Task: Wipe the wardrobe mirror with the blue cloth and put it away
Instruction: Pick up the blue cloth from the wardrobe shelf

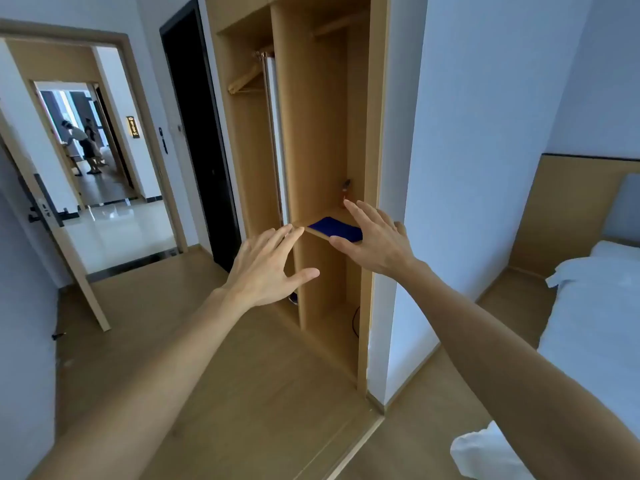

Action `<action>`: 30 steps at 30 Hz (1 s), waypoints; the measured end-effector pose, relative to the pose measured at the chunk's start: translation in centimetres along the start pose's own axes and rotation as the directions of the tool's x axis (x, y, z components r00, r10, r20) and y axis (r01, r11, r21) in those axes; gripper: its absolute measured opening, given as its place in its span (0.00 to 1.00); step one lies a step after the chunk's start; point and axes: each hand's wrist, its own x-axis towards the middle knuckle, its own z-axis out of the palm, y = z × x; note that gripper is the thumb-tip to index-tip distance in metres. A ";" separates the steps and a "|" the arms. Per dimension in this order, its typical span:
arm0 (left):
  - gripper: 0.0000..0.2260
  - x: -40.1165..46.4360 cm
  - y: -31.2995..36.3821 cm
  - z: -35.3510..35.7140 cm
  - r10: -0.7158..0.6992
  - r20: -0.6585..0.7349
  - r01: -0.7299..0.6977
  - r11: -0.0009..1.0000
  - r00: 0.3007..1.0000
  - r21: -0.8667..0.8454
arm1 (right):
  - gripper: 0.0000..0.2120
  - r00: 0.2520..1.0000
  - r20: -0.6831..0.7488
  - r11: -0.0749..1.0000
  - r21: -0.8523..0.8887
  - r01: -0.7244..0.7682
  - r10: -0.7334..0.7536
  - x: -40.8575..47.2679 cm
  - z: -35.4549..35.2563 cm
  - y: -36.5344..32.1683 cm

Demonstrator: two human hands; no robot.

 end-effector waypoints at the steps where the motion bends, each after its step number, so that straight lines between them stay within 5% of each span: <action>1: 0.40 0.2 0.2 0.0 0.002 0.001 -0.002 1.000 1.000 -0.004 | 0.38 1.000 0.009 1.000 0.001 0.010 -0.010 0.1 -0.1 0.3; 17: 0.39 2.9 -1.4 3.0 -0.129 -0.017 0.127 0.988 0.992 -0.094 | 0.37 0.994 0.085 0.996 0.070 0.062 -0.068 4.9 3.7 2.4; 30: 0.39 12.3 -13.9 8.2 -0.082 -0.033 0.075 0.983 0.996 -0.167 | 0.38 0.995 0.091 0.999 0.039 0.033 -0.036 17.4 11.0 -1.0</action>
